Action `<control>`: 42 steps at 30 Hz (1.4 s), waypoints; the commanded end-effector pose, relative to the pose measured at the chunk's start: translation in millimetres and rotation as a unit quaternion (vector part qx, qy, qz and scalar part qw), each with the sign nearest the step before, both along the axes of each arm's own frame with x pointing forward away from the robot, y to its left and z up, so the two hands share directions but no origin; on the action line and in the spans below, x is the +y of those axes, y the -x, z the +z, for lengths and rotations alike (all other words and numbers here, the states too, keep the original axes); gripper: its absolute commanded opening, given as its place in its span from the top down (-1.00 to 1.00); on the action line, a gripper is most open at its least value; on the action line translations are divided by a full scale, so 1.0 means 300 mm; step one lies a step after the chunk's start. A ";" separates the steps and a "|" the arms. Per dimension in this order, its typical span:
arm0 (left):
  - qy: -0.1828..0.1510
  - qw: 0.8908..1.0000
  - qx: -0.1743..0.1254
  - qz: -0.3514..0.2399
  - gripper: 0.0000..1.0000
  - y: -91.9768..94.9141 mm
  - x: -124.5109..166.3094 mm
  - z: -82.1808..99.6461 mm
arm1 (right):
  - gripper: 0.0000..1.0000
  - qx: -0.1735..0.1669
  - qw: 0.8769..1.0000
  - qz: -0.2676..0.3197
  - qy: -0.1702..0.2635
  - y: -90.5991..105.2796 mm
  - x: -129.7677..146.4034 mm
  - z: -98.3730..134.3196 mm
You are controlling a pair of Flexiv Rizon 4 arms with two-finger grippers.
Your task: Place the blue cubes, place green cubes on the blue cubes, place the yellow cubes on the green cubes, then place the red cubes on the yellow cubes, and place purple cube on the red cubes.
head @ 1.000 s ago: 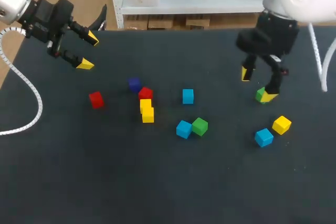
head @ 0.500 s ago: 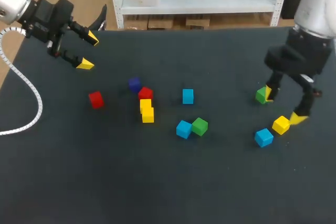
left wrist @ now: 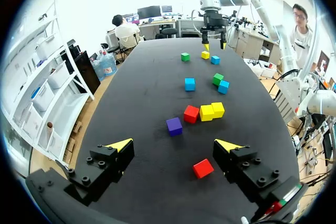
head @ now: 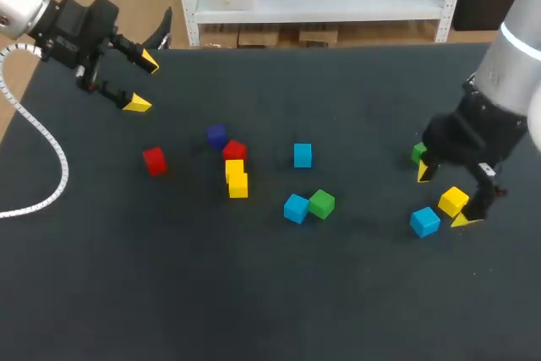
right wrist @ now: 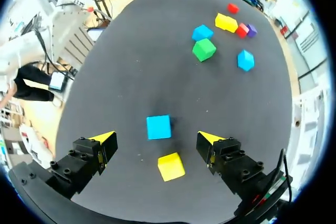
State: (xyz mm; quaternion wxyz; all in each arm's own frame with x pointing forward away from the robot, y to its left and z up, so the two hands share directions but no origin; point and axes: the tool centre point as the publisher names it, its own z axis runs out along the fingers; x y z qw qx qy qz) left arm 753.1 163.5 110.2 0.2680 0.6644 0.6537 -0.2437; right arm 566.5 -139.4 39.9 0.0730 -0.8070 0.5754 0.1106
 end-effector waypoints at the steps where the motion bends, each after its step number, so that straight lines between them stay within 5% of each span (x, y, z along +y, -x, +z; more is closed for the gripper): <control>1: 0.001 1.000 -0.002 0.000 -1.00 0.003 0.002 -0.003 | -1.00 -0.019 1.000 -0.005 -0.006 -0.009 0.008 -0.029; 26: 0.001 1.000 -0.002 0.000 -1.00 0.003 0.002 -0.003 | -0.98 -0.008 1.000 0.003 -0.015 -0.002 0.011 -0.110; 27: 0.001 1.000 -0.002 0.000 -1.00 0.003 0.002 -0.003 | -0.80 -0.007 1.000 0.005 -0.016 -0.001 0.015 -0.113; 31: 0.001 1.000 -0.002 0.000 -1.00 0.003 0.002 -0.003 | -0.76 -0.007 0.999 0.024 -0.021 0.004 0.027 -0.119; 33: 0.001 1.000 -0.002 0.000 -1.00 0.003 0.002 -0.003 | -0.33 -0.007 0.999 0.028 -0.021 0.006 0.030 -0.122; 36: 0.001 1.000 -0.002 0.000 -1.00 0.003 0.002 -0.003 | 0.00 -0.005 0.999 0.033 -0.022 0.003 0.028 -0.129; 42: 0.001 1.000 -0.002 0.000 -1.00 0.003 0.002 -0.003 | 0.00 -0.004 0.999 0.038 -0.021 0.002 0.024 -0.142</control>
